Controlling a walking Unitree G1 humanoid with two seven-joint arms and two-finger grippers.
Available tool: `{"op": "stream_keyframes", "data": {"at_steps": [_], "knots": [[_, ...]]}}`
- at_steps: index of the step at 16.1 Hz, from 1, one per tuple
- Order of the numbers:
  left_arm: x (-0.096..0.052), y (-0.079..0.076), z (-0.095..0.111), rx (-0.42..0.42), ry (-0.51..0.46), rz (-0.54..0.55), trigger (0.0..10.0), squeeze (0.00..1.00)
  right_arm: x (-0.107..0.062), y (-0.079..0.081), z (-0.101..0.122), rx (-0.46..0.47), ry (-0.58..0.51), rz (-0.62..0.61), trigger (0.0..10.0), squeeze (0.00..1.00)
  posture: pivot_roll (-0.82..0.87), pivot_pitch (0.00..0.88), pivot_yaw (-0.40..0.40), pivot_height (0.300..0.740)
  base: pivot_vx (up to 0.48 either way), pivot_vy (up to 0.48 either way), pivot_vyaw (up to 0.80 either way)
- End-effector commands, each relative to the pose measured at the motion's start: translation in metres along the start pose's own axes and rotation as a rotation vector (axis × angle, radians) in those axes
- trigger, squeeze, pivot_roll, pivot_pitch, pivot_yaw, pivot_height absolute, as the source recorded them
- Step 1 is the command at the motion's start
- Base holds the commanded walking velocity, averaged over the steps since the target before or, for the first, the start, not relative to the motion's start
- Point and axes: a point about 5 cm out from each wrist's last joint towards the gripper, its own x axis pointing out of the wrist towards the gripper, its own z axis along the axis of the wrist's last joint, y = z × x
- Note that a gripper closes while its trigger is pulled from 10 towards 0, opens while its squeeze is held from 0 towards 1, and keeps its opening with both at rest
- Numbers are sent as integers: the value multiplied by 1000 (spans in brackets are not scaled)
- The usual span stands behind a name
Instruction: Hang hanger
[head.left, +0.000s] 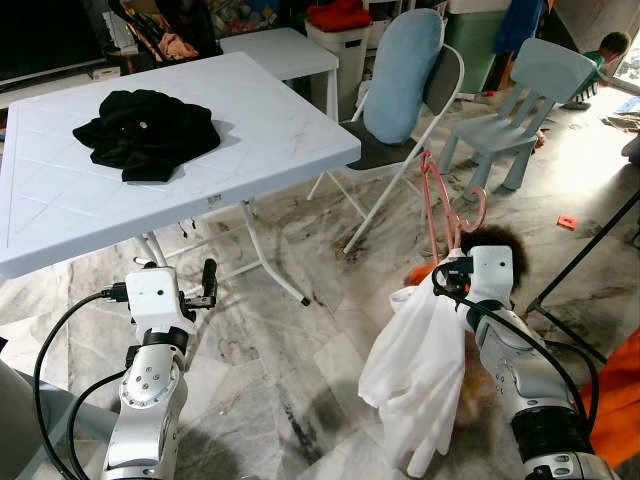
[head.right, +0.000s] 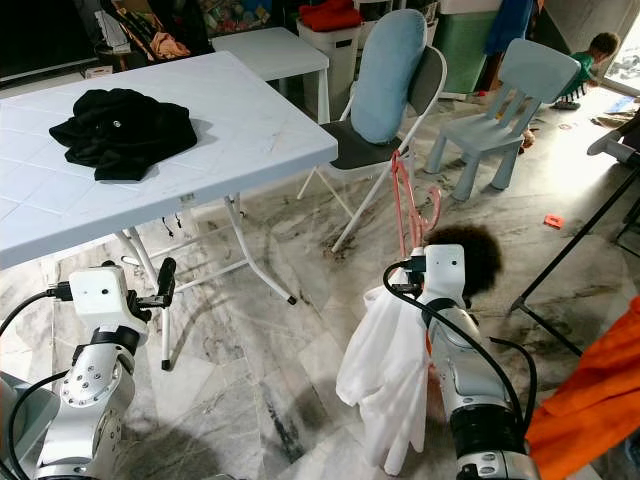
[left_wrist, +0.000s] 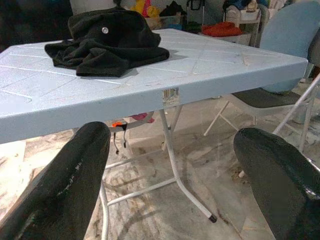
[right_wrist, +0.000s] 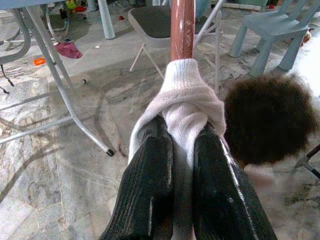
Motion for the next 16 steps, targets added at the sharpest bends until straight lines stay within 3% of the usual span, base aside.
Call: {"op": "stream_keyframes", "data": {"at_steps": [1, 11, 12, 13, 14, 16], "knots": [[0, 1, 1, -3, 2, -4, 10000, 0, 1, -1, 19, -2, -85, -1, 10000, 0, -102, 0, 50, 740, 0, 0, 0], [0, 1, 1, -3, 2, -4, 10000, 0, 1, -1, 19, -2, -85, -1, 10000, 0, -102, 0, 50, 740, 0, 0, 0], [0, 0, 1, -3, 2, -4, 10000, 0, 1, 0, 18, -5, -77, 0, 10000, 0, -102, 0, 0, 740, 0, 0, 0], [-12, -1, -8, -9, 47, -5, 10000, 0, -8, 29, 9, -17, -65, 270, 10000, 0, -82, 0, 0, 740, 0, 0, 794], [-17, -2, -12, -12, 66, -7, 10000, 0, -14, 42, 5, -7, -60, 383, 10000, 0, -83, 0, 0, 740, 0, 0, 794], [-17, -5, -12, -14, 65, -14, 10000, 0, -14, 44, 5, 0, -64, 383, 10000, 0, -81, 0, 0, 740, 0, 0, 794]]}}
